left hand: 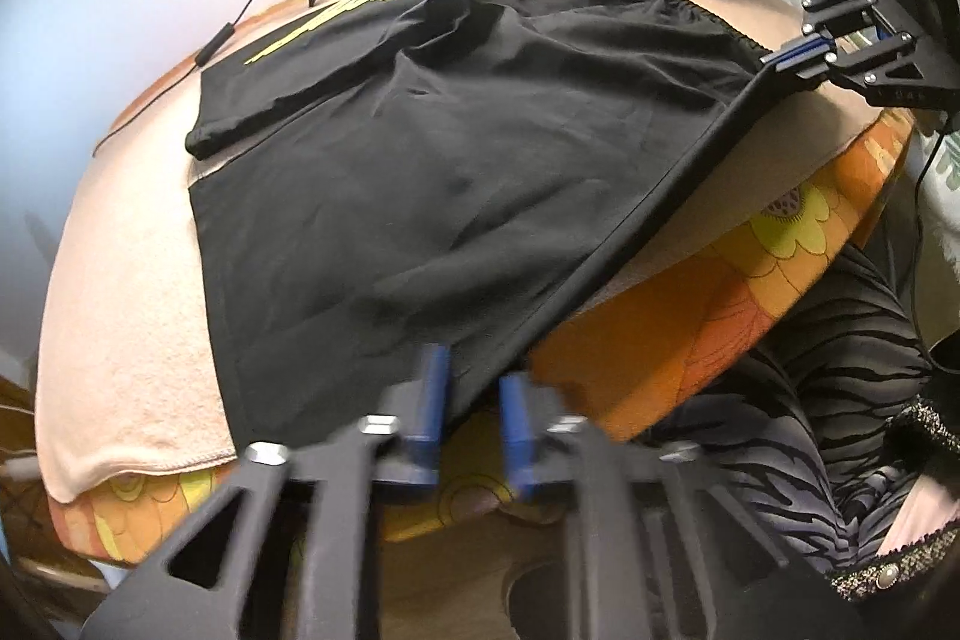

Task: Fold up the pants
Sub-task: 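Grasp the waistband of the black pants with the right gripper while the left gripper grasps the hem, then lift the pants and fold them in half, laying the held edges together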

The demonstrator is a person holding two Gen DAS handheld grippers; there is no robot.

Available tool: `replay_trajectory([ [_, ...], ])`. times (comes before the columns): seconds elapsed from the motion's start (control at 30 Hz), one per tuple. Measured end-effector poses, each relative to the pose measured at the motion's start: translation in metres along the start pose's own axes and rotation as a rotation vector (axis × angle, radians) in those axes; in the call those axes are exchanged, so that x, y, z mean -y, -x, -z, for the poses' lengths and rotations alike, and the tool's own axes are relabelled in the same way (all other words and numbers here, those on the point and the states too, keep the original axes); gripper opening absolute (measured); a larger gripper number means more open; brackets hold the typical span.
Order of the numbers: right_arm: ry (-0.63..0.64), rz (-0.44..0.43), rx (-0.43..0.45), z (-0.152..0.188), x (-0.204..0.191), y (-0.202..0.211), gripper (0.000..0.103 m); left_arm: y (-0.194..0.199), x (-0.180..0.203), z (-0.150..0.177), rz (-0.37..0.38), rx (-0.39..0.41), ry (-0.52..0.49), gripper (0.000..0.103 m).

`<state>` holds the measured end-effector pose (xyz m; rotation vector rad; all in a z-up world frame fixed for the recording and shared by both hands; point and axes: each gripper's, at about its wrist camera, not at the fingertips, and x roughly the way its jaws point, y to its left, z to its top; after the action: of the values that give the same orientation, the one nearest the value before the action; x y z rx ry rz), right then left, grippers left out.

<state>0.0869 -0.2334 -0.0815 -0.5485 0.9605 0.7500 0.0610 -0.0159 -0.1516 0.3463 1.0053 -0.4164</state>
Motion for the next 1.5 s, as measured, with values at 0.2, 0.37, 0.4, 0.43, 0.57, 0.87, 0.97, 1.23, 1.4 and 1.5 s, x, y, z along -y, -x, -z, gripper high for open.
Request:
replay_trajectory([
  [0.2,-0.029,-0.035,0.011,0.006,0.005,0.001,0.004,0.007,-0.006,-0.006,0.011,0.048,0.032,0.002],
  [0.37,-0.024,-0.027,0.001,0.027,0.008,0.006,0.042,0.014,-0.007,-0.014,-0.006,0.086,0.026,0.002],
  [0.4,-0.022,-0.019,-0.006,0.031,0.01,0.007,0.042,0.014,-0.007,-0.015,-0.009,0.09,0.023,0.002],
  [0.43,-0.022,-0.008,-0.016,0.038,0.012,0.008,0.042,0.015,-0.008,-0.017,-0.012,0.097,0.025,0.002],
  [0.57,-0.037,0.008,-0.054,0.059,0.022,0.01,0.047,0.016,-0.014,-0.023,-0.011,0.126,0.049,0.001],
  [0.87,-0.043,0.094,-0.088,0.07,0.035,0.002,0.025,0.019,-0.014,-0.025,-0.012,0.152,0.064,0.001],
  [0.97,-0.025,0.128,-0.086,0.067,0.033,0.0,0.003,0.022,-0.017,-0.024,-0.016,0.166,0.079,0.001],
  [1.23,-0.071,0.214,0.033,0.036,0.057,0.028,0.0,0.032,-0.034,-0.052,-0.056,0.244,0.085,0.001],
  [1.4,-0.064,0.281,0.069,0.01,0.076,0.034,0.0,0.038,-0.053,-0.081,-0.087,0.305,0.084,0.001],
  [1.5,-0.061,0.326,0.098,-0.008,0.093,0.036,0.0,0.04,-0.062,-0.099,-0.122,0.342,0.068,0.001],
])
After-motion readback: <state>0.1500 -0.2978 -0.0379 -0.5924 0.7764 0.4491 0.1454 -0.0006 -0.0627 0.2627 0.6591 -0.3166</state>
